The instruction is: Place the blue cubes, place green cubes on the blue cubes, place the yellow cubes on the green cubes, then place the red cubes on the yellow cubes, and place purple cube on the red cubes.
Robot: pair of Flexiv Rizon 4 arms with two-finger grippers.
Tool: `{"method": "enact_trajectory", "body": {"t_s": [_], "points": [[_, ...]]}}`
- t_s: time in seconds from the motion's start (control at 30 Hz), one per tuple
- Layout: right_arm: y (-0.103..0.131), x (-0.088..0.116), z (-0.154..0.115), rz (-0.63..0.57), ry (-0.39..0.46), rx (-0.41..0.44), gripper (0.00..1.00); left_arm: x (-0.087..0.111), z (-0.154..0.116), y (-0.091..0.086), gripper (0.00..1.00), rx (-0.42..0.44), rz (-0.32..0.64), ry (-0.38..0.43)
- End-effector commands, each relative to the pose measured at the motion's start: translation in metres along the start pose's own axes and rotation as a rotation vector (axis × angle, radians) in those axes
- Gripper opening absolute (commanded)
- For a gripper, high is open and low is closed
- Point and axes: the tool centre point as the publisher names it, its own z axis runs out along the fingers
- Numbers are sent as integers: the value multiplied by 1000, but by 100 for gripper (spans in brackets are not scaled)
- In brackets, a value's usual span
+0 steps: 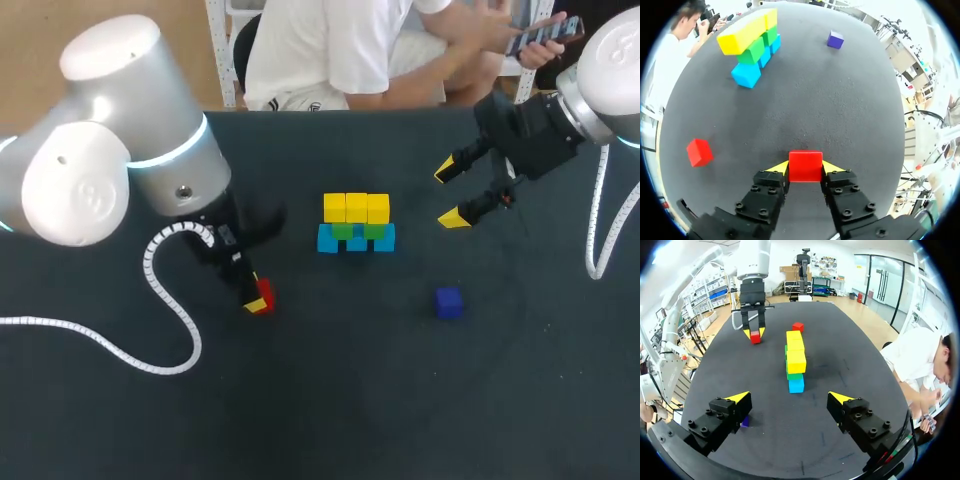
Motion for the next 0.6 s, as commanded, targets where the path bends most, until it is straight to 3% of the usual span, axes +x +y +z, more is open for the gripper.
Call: {"method": "enact_trajectory", "body": {"t_s": [0.03,0.6], "points": [[0,0,0,-1,-2,1,100,-13,-17,3,0,-9,12,20],[0,0,0,-1,-2,1,100,-68,-68,20,0,-97,158,47]]}}
